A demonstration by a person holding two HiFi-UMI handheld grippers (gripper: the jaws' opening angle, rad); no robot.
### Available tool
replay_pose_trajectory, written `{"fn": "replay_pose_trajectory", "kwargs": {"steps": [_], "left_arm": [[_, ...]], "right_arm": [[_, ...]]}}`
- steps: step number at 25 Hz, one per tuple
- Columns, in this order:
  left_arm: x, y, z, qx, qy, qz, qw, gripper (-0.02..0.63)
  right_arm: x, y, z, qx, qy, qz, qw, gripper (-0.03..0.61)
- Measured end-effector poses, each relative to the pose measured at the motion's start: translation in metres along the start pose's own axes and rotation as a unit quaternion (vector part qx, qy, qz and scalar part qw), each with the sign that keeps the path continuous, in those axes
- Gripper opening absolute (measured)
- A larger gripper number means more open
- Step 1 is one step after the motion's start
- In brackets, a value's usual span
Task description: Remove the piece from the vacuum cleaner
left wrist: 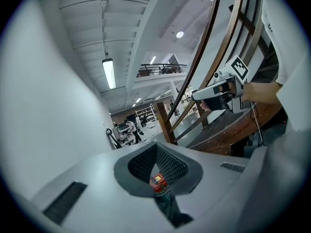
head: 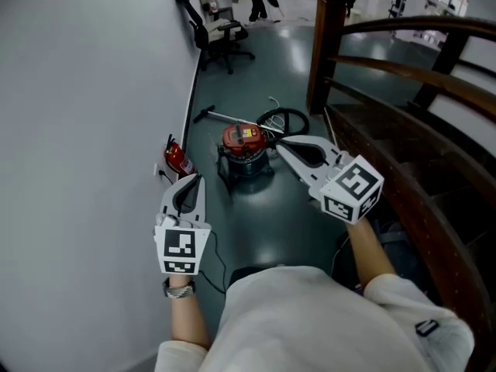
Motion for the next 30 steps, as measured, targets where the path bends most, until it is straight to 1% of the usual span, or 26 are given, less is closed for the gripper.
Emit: {"fn": "replay_pose_trajectory", "kwargs": {"steps": [3,8,11,14,18,23,30], "left_arm": [[0.001,-0.005,0.000,0.007,0.001,0.002,1.0000,0.000],[-0.001,-0.004,-0.005,0.015,0.008,0.008,0.9998,0.000],[-0.003,0.000,-0.011,0.019,0.008,0.013,0.9997,0.001],[-0.007,0.006,-0.022,0.021,0.010,0.016,0.9996,0.001],[-0.012,0.022,-0.043,0.020,0.007,0.019,0.9996,0.001],[-0.011,0.043,-0.078,0.014,0.000,0.016,0.9998,0.000],[-0.018,0.079,-0.117,0.007,-0.001,0.013,0.9999,0.001]], "right_arm": [[-0.002,-0.005,0.003,0.006,0.007,0.001,1.000,0.029],[-0.006,-0.013,0.001,0.002,0.008,0.001,1.000,0.029],[-0.012,-0.017,-0.003,0.018,0.009,0.005,1.000,0.029],[-0.020,-0.023,-0.010,0.026,0.025,0.018,0.999,0.029],[-0.025,-0.036,-0.028,0.028,0.036,0.039,0.998,0.029],[-0.025,-0.062,-0.054,0.013,0.036,0.054,0.998,0.029],[-0.029,-0.092,-0.102,-0.001,0.033,0.045,0.998,0.029]]}}
Point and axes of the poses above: the fingertips, and each gripper's own axes: z backward along the fingers, y to its left, x out of its top, the point moved 6 cm from there along z, backward along the fingers, and after that the axes turned 2 degrees about -x, right-handed, at the moved point
